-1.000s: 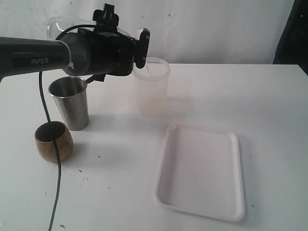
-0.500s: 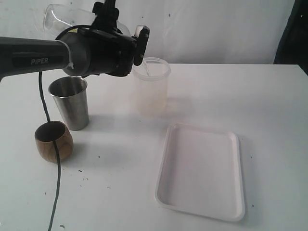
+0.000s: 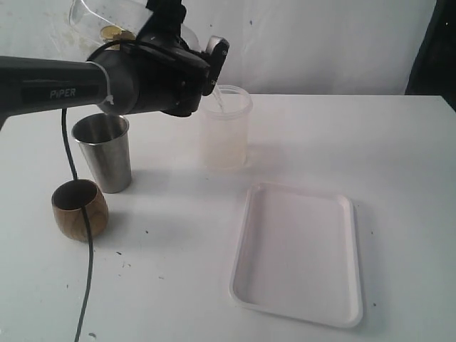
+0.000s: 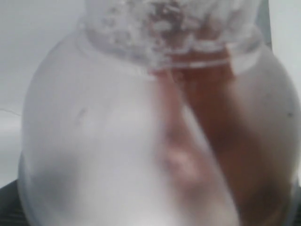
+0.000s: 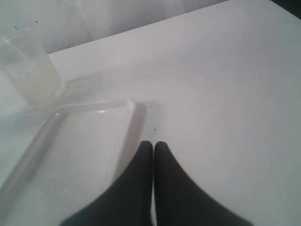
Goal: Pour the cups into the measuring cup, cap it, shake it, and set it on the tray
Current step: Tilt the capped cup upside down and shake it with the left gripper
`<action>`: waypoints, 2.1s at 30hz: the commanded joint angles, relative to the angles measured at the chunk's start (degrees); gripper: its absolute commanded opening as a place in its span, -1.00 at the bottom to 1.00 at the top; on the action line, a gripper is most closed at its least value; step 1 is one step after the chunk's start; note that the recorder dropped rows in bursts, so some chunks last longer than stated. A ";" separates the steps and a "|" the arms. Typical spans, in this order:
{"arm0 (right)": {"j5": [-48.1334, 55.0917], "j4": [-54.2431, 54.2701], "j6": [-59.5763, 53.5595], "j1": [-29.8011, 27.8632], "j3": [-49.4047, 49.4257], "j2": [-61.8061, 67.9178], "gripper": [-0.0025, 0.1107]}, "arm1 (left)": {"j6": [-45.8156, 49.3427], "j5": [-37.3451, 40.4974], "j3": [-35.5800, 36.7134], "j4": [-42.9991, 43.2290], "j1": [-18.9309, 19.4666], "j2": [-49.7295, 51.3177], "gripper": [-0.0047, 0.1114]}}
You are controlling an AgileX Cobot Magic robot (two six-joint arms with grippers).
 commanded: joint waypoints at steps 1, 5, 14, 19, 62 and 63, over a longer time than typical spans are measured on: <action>0.07 -0.33 0.16 0.26 0.07 -0.27 -0.96 | -0.22 2.46 -0.71 4.99 -0.62 -1.03 -0.92; 0.07 -0.33 0.16 0.26 0.07 -0.27 -0.96 | 0.26 4.07 -0.71 4.99 -0.62 -1.03 -0.92; 0.07 -0.33 0.16 0.26 0.07 -0.27 -0.96 | 2.41 6.47 -0.71 4.99 -0.62 -1.03 -0.92; 0.07 -0.33 0.16 0.26 0.07 -0.27 -0.96 | 4.88 6.48 -0.71 4.99 -0.62 -1.03 -0.92; 0.07 -0.33 0.16 0.26 0.07 -0.27 -0.96 | 12.45 2.41 -2.82 4.99 -2.57 -1.03 -0.92; 0.07 -0.33 0.16 0.26 0.07 -0.27 -0.96 | 12.56 2.36 -2.82 4.99 -2.61 -1.03 -0.92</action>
